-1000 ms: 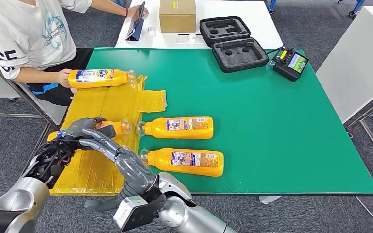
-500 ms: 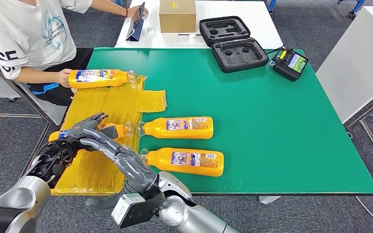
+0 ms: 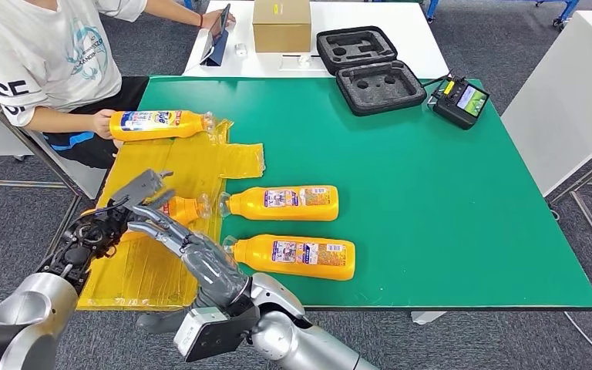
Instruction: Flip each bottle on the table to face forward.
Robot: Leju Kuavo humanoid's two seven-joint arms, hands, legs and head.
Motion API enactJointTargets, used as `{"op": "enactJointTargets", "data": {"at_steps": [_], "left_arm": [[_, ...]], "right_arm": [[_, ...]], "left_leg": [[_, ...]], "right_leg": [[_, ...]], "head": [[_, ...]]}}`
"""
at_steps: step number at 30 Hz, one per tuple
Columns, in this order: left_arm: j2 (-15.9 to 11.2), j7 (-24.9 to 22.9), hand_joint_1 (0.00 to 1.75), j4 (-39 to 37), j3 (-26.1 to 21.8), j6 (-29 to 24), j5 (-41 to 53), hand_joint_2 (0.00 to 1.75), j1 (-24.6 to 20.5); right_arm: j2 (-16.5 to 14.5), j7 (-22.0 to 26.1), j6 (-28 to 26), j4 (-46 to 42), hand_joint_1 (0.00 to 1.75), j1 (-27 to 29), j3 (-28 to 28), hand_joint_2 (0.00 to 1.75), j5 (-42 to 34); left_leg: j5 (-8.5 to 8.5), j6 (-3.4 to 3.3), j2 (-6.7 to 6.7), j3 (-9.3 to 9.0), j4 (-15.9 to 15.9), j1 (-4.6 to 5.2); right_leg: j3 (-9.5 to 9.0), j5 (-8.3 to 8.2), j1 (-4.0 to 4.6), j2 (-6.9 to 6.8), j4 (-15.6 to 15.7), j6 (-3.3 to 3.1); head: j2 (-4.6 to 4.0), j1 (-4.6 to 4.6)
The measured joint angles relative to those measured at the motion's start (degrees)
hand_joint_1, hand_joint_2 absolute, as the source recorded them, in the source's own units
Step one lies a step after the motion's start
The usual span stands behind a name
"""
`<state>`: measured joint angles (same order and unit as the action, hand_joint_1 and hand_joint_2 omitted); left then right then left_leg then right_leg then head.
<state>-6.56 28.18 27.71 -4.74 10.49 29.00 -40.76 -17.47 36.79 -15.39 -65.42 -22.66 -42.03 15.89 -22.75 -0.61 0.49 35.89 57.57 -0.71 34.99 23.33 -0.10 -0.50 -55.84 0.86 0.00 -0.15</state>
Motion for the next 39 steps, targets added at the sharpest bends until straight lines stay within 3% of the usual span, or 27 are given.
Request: {"op": "enactJointTargets", "data": {"at_steps": [2,6,11,14,17,19,24,32,36,39], "left_arm": [[0.46,3.46,0.0,1.06,-2.22,-8.27,-2.94,0.0,1.11],[1.33,9.01,0.0,4.41,-5.43,-24.27,-6.39,1.75,3.06],[1.9,11.84,0.0,15.49,-6.04,-44.62,-13.04,1.75,8.91],[2.33,12.02,0.0,24.47,-7.04,-49.88,-12.86,1.75,13.32],[3.42,12.09,0.0,33.63,-10.49,-50.45,-9.9,1.75,17.3],[4.04,12.09,0.0,38.07,-12.51,-50.52,-9.12,1.75,18.94],[4.8,12.08,0.0,44.01,-15.08,-50.58,-8.84,1.75,21.06],[5.46,12.08,0.0,47.3,-16.56,-50.58,-8.84,1.75,22.12],[5.88,12.08,0.0,50.73,-18.53,-50.59,-11.82,1.75,23.72],[5.86,12.08,0.0,54.16,-20.03,-50.6,-17.58,1.75,26.89]], "right_arm": [[-0.01,-0.02,0.0,0.0,0.0,0.18,0.0,1.75,0.18],[-0.09,-0.06,0.0,0.0,0.0,0.6,-0.01,1.75,0.49],[-0.15,-0.81,-2.19,-0.02,0.0,0.59,-0.02,1.75,3.19],[0.37,-5.48,-5.93,-0.4,0.0,0.46,-0.04,1.75,10.39],[1.52,-11.59,-8.92,-1.22,0.0,0.15,0.06,1.75,18.65],[2.2,-13.06,-9.4,-1.68,0.0,0.0,0.14,1.75,20.36],[3.14,-13.44,-9.58,-2.33,0.0,-0.27,0.15,1.75,20.98],[3.55,-14.03,-9.75,-2.69,0.0,-0.41,0.16,1.75,21.56],[4.26,-21.37,-8.72,-2.71,0.0,-0.58,1.33,1.75,28.24],[6.35,-28.49,-4.79,-2.59,0.0,-0.56,3.58,1.75,33.71]], "left_leg": [[0.0,0.0,0.06,0.01,0.01,0.0],[-0.01,0.01,0.08,0.05,0.01,0.0],[-0.11,0.1,0.19,0.08,0.0,-0.01],[-0.13,0.11,0.2,0.1,0.01,-0.01],[-0.15,0.1,0.22,0.12,0.0,-0.01],[-0.15,0.1,0.23,0.12,0.01,0.0],[-0.14,0.1,0.2,0.12,0.01,-0.01],[-0.14,0.1,0.19,0.12,0.0,-0.04],[-0.16,0.11,0.22,0.13,0.0,-0.03],[-0.17,0.1,0.2,0.14,0.0,-0.01]], "right_leg": [[0.05,-0.02,0.0,0.04,0.0,0.0],[0.1,-0.03,0.0,0.09,0.0,0.0],[0.18,0.0,0.01,0.18,0.0,-0.01],[0.21,0.03,0.01,0.19,0.01,-0.01],[0.22,0.03,0.0,0.22,0.01,0.0],[0.23,0.02,0.0,0.23,0.02,0.0],[0.22,0.02,0.01,0.21,0.02,0.0],[0.22,0.01,0.02,0.22,0.01,0.0],[0.22,0.01,0.01,0.23,0.01,0.0],[0.22,0.02,0.0,0.22,0.03,0.01]], "head": [[0.0,0.01],[0.0,-0.01],[0.0,-0.01],[0.0,0.0],[0.0,0.01],[0.0,0.01],[0.0,-0.01],[0.0,-0.01],[0.0,-0.01],[0.0,-0.01]]}}
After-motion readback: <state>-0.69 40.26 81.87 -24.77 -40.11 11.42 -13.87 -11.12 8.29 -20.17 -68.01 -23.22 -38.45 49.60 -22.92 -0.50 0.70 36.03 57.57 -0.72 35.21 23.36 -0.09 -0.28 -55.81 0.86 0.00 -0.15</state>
